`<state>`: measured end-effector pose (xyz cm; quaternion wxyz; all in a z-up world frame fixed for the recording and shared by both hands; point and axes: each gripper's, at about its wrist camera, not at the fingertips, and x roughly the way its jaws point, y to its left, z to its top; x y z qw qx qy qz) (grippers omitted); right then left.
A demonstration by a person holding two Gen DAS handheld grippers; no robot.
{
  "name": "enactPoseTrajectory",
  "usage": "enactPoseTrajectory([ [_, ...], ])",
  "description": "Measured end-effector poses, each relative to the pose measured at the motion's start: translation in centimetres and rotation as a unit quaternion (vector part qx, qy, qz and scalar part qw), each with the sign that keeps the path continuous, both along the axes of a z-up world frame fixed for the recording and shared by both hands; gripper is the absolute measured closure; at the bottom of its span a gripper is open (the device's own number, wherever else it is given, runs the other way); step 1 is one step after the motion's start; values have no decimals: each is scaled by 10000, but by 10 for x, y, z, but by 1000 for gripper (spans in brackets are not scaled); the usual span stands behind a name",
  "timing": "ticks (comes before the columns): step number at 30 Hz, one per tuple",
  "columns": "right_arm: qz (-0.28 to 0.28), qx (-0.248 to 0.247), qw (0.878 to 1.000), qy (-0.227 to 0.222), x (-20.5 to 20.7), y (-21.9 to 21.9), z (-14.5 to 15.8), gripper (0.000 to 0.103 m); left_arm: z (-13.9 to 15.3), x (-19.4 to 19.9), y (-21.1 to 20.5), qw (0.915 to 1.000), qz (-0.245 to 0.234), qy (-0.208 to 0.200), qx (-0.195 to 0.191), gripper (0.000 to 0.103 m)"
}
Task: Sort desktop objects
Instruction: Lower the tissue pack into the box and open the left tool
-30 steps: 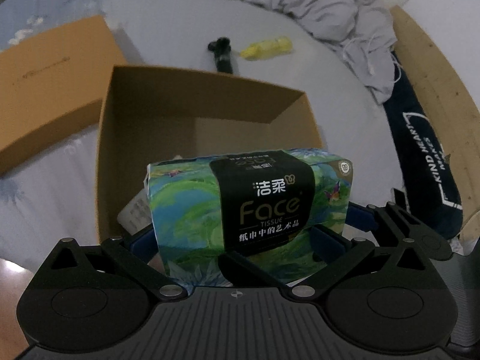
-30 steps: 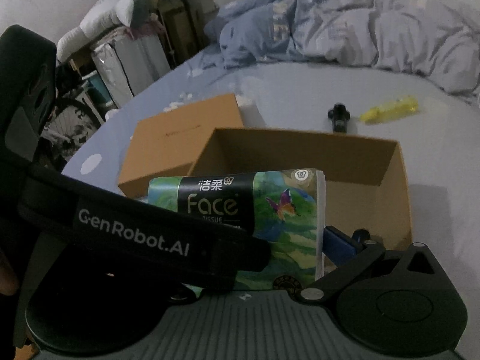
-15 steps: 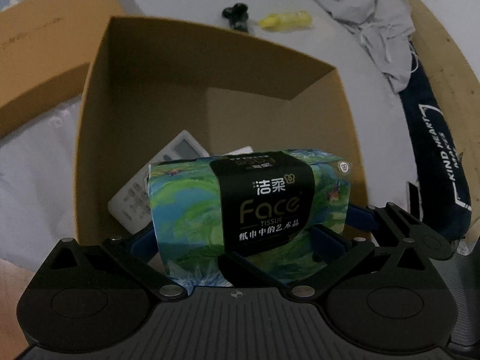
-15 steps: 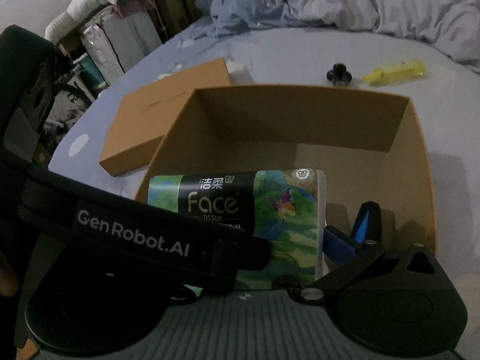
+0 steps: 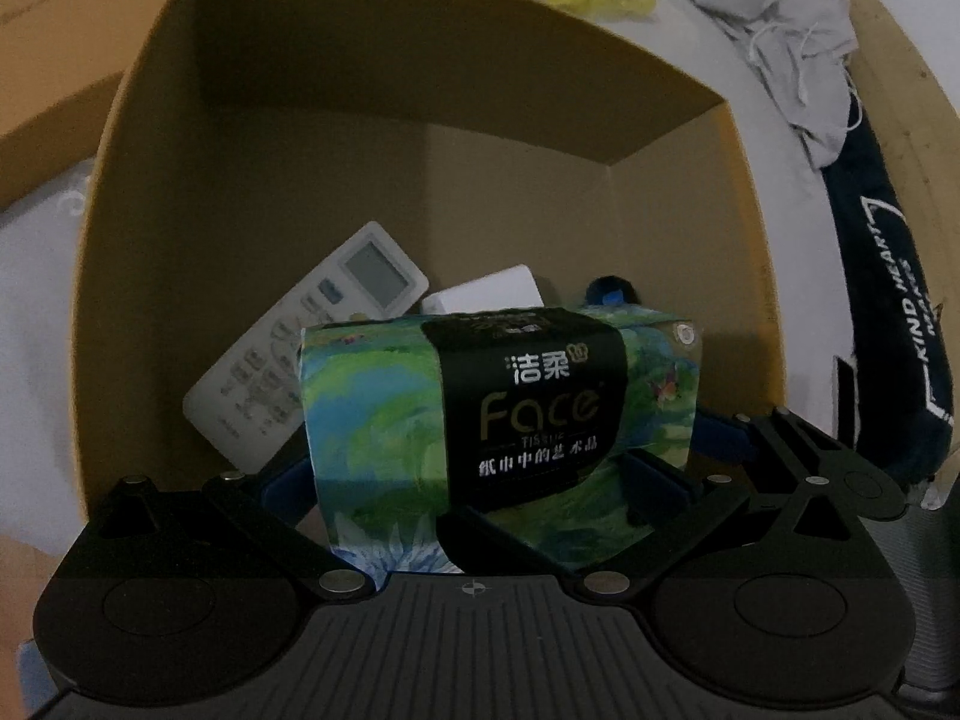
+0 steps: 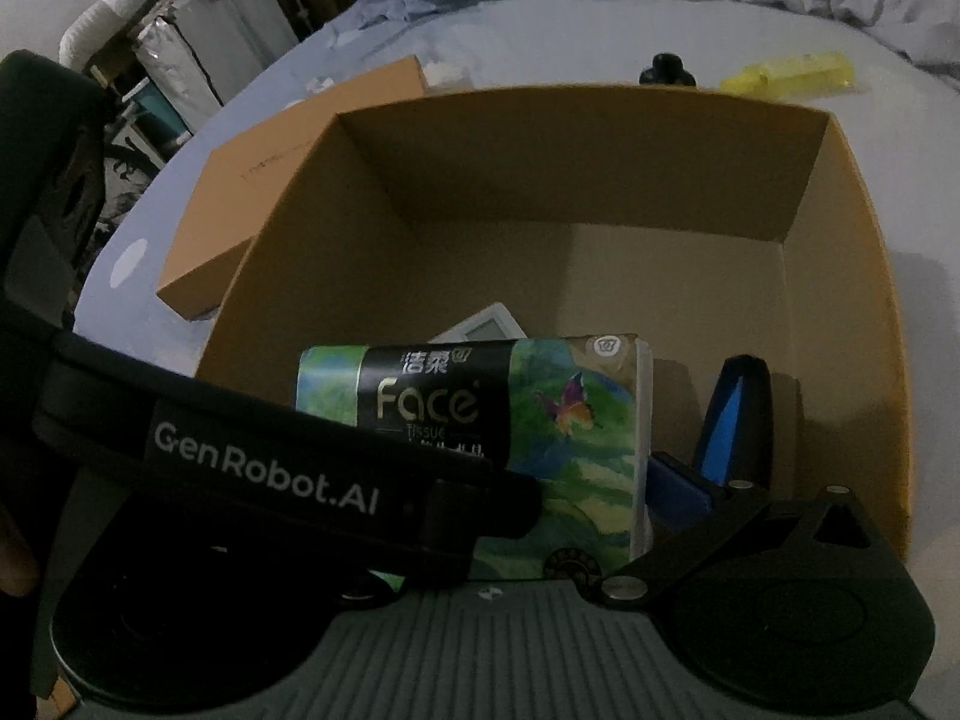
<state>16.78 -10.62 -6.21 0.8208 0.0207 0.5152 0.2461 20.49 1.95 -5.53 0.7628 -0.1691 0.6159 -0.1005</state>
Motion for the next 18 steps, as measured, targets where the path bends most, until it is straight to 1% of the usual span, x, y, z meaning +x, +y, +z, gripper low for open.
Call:
enactPoseTrajectory([
  [9,-14,49,9997,241,6,-7,-13,0,-5,4,-7,9999,-14,-78,154,0],
  [18,-24,230,9992,312,17,-15,-16,0,-6,5,-2,9998,172,-106,65,0],
])
